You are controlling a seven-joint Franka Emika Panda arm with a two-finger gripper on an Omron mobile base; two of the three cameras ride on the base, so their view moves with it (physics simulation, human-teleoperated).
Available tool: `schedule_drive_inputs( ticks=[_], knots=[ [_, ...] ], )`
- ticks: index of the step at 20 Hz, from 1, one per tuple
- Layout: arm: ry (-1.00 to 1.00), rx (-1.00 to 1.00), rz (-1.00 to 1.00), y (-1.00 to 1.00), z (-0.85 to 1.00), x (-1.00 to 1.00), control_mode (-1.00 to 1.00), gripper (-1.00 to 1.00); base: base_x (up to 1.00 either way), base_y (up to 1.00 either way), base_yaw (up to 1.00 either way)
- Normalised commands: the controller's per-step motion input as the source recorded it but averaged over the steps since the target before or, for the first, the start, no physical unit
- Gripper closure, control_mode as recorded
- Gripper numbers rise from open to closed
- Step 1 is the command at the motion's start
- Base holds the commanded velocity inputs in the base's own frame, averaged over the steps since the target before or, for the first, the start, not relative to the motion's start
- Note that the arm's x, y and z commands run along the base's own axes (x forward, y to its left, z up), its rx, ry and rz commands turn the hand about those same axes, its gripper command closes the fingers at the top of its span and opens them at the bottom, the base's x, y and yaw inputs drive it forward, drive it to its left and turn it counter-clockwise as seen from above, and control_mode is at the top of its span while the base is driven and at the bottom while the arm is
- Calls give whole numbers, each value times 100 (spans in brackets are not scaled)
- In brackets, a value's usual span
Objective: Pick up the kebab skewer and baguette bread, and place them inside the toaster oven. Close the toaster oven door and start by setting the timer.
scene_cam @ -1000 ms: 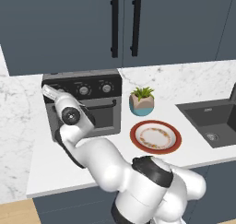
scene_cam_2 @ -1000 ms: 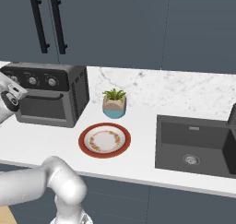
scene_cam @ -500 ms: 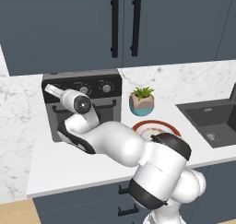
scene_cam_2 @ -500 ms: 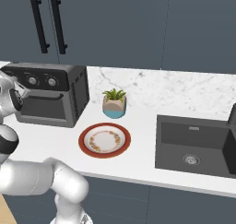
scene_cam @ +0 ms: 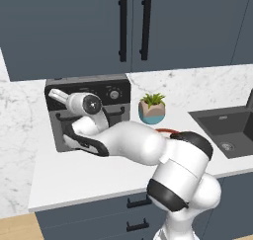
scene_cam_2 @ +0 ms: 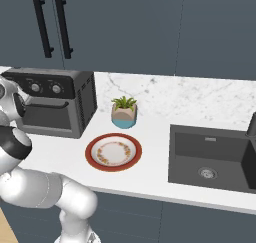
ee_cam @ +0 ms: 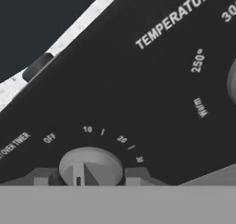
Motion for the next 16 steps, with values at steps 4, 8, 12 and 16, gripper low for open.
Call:
schedule_drive_inputs(
  ticks=[4,8,12,16],
  knots=[
    [-16,0,0,0,-1,-4,-100,100,0,0,0],
    [-24,0,0,0,0,-1,-100,100,0,0,0],
    [-21,0,0,0,-1,-1,-100,100,0,0,0],
    [-6,0,0,0,0,0,-100,100,0,0,0]
  ],
)
